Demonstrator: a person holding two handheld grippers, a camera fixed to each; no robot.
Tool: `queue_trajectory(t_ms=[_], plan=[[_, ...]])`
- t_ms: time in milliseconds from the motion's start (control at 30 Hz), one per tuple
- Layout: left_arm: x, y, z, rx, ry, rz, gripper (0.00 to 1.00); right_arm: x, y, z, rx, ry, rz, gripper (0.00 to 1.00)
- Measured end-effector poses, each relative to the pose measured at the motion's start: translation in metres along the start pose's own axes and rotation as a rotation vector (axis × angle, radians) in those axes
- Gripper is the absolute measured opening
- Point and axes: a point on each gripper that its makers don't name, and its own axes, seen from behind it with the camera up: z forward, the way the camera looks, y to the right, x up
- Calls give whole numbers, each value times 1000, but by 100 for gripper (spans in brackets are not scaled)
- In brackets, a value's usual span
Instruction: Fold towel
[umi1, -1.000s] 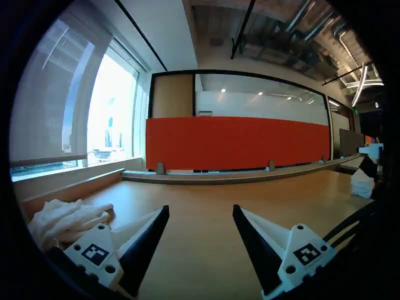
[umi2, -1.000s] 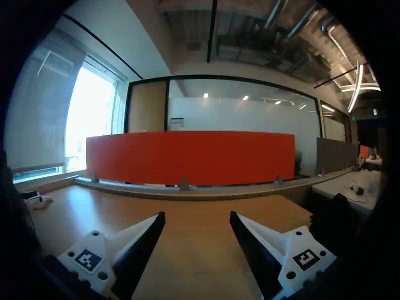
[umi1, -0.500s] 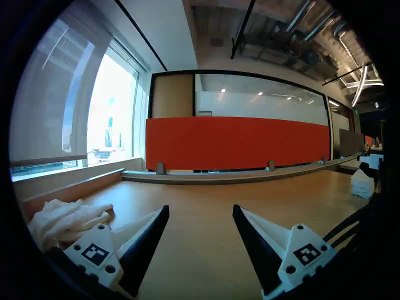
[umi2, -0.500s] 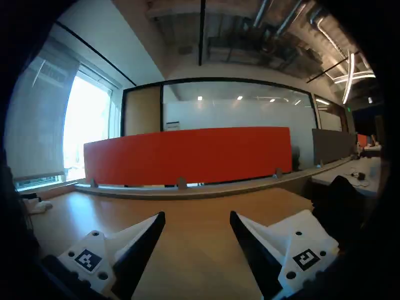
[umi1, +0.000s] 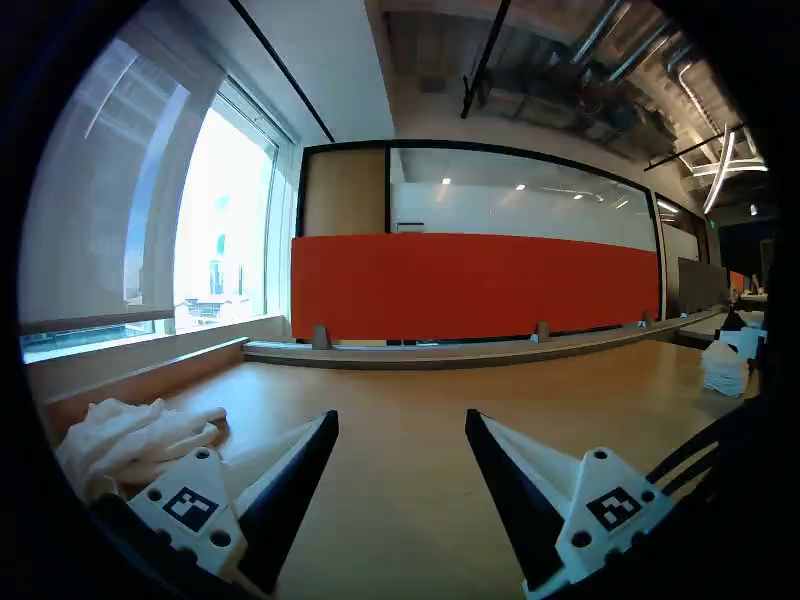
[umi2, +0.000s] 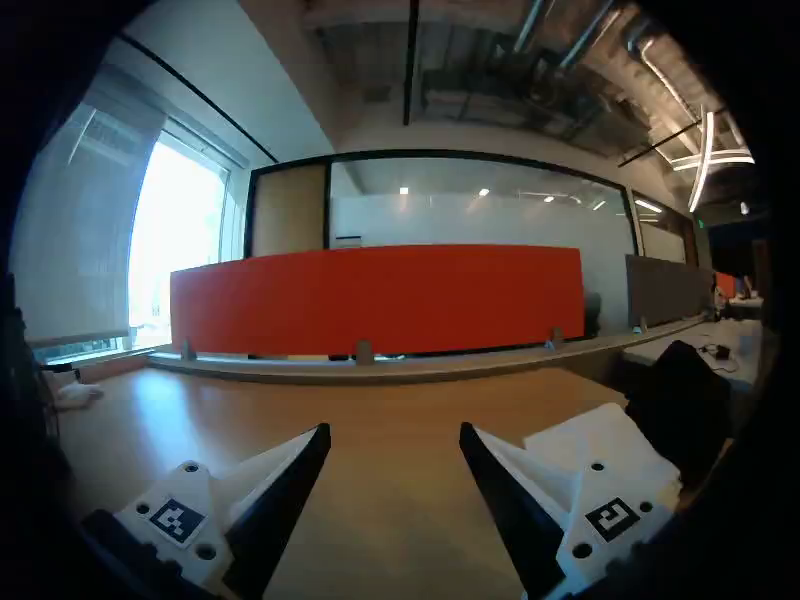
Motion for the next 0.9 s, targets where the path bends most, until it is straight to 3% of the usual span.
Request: queue_trajectory(t_ms=[900], plan=[[0,-1,0,0,0,0,94,-1,-3,0,-12,7,-34,100]])
